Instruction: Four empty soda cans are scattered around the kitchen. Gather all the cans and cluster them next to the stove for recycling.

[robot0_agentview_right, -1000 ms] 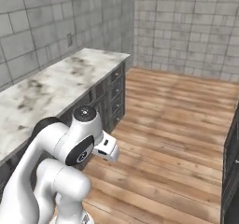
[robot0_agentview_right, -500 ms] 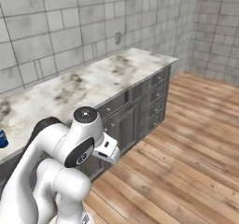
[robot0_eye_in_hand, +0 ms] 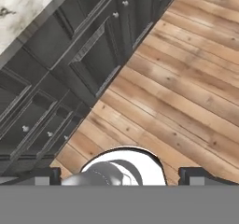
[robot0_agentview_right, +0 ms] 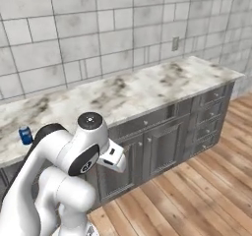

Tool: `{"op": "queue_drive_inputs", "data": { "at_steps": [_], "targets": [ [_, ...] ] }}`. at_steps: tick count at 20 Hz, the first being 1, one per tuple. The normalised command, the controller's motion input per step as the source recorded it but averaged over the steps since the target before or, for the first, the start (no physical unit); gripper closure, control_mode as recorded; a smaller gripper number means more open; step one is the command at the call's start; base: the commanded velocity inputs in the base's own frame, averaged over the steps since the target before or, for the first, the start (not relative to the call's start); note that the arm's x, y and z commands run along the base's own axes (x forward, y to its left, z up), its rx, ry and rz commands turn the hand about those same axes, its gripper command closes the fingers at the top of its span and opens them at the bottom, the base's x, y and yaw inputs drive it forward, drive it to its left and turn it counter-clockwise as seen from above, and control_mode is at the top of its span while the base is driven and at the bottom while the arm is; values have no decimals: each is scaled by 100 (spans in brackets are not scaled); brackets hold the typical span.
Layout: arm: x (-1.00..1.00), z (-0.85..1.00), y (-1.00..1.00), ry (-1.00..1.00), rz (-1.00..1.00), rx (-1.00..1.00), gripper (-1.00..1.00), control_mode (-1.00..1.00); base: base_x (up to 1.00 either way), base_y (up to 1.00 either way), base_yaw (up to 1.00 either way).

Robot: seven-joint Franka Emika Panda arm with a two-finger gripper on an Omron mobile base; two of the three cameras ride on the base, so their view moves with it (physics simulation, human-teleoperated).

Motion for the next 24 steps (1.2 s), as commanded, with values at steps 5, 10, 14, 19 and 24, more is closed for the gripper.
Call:
{"op": "queue_drive_inputs", "data": {
  "at_steps": [5,10,14,19,24],
  "targets": [
    [0,0,0,0,0,0,-100,100,11,-37,35],
    [0,0,0,0,0,0,-100,100,0,-2,45],
    [0,0,0,0,0,0,-100,100,1,0,48],
    [0,0,0,0,0,0,-100,100,1,0,44],
    [0,0,0,0,0,0,-100,100,2,-12,50]
  ]
}}
